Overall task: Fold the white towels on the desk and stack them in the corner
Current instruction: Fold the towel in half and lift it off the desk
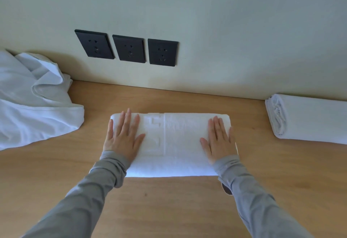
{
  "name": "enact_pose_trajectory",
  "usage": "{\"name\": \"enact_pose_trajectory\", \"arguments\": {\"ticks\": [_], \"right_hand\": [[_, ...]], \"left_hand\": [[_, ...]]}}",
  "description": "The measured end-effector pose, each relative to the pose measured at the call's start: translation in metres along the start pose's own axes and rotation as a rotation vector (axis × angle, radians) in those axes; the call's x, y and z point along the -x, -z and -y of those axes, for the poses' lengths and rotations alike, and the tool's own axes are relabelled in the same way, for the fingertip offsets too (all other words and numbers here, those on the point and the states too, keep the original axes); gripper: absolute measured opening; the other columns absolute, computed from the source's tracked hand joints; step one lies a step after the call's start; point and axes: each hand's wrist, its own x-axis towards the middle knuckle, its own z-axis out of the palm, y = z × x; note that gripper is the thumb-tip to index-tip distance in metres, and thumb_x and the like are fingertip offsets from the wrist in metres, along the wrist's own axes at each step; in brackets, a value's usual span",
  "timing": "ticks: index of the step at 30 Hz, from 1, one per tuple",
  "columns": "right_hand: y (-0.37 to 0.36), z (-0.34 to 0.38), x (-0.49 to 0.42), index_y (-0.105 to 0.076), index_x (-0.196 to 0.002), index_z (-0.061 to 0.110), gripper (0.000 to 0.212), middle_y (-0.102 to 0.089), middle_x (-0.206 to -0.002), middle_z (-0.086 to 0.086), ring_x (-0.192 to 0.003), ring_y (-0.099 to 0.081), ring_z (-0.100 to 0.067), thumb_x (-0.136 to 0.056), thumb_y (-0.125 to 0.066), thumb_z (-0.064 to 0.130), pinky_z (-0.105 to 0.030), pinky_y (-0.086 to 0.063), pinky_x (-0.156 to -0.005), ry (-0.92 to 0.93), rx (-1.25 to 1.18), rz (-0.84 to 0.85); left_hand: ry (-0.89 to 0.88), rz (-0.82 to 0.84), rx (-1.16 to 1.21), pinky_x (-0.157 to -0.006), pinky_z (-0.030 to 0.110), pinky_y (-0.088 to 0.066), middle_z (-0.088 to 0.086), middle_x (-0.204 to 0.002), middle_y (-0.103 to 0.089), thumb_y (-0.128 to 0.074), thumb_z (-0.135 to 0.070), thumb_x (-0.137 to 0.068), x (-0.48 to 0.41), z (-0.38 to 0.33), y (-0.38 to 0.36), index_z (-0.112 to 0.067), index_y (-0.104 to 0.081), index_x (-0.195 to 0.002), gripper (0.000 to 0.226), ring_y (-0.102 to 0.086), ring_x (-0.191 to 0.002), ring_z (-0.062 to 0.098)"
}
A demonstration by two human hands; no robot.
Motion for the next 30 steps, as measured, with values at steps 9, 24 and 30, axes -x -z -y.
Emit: {"name": "enact_pose_trajectory", "arguments": {"ticks": [9,24,30], "right_hand": [[-0.006,0.053,0.021,0.046,-0.127,0.026,0.138,0.046,-0.139,-0.003,-0.131,0.040,-0.027,-0.064,-0.074,0.054,-0.054,0.021,-0.107,0.361,0.132,0.096],[-0.024,-0.017,0.039,-0.028,-0.140,0.006,0.109,-0.038,-0.147,-0.010,-0.137,-0.034,-0.025,-0.048,-0.084,0.026,-0.045,-0.029,-0.113,0.340,0.123,-0.141],[-0.032,-0.019,0.040,-0.025,-0.142,0.005,0.106,-0.032,-0.150,-0.012,-0.139,-0.029,-0.027,-0.055,-0.082,0.021,-0.043,-0.024,-0.111,0.320,0.108,-0.168]], "left_hand": [[-0.311,0.075,-0.096,-0.114,0.049,0.013,0.009,-0.149,0.029,-0.071,-0.052,-0.066,0.029,-0.070,-0.010,-0.018,0.029,-0.139,0.128,0.026,-0.138,0.029],[-0.380,-0.082,0.039,-0.107,0.045,-0.035,0.008,-0.148,-0.035,-0.081,-0.025,-0.041,0.042,0.008,-0.015,-0.008,-0.040,-0.140,0.108,-0.037,-0.135,0.025],[-0.293,-0.017,0.127,-0.107,0.044,-0.035,0.002,-0.153,-0.026,-0.085,-0.012,-0.038,0.055,0.048,-0.025,-0.012,-0.024,-0.147,0.125,-0.025,-0.139,0.017]]}}
